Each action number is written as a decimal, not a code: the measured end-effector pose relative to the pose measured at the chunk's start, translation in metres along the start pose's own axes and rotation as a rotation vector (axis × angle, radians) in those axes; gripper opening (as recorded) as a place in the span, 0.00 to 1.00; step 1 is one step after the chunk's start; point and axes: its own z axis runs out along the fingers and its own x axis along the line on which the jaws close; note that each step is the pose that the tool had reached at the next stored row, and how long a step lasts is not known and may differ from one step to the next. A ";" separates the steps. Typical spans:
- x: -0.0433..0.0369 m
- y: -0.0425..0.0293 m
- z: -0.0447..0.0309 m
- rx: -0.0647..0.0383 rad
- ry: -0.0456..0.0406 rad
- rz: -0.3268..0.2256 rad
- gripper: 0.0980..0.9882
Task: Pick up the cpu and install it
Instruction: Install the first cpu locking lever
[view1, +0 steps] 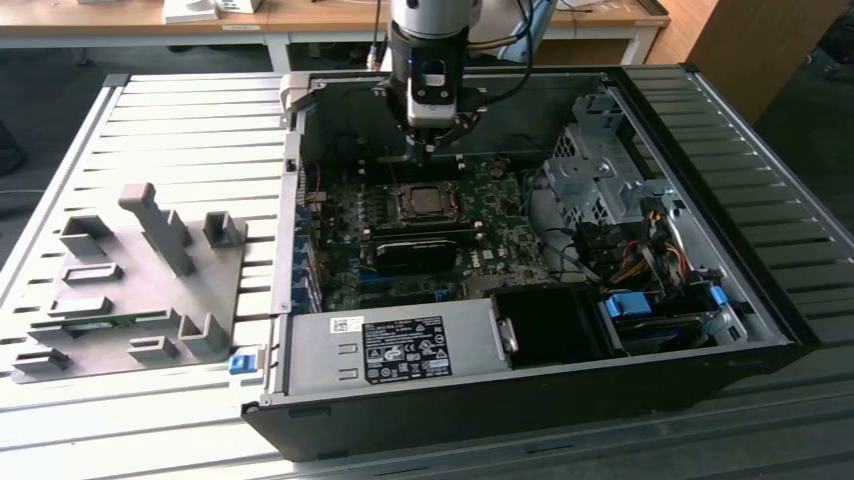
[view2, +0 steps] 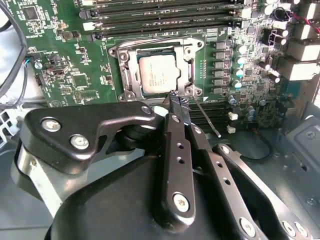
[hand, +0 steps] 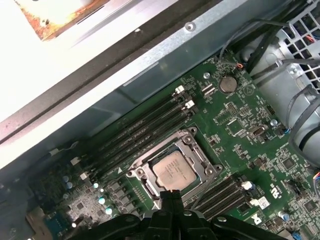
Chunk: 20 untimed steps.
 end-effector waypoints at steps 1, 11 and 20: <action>0.0000 0.0000 0.0000 0.000 0.0001 -0.005 0.01; 0.0000 0.0000 0.0000 0.001 0.0018 -0.065 0.01; 0.0000 0.0000 0.0000 0.002 0.0031 -0.113 0.01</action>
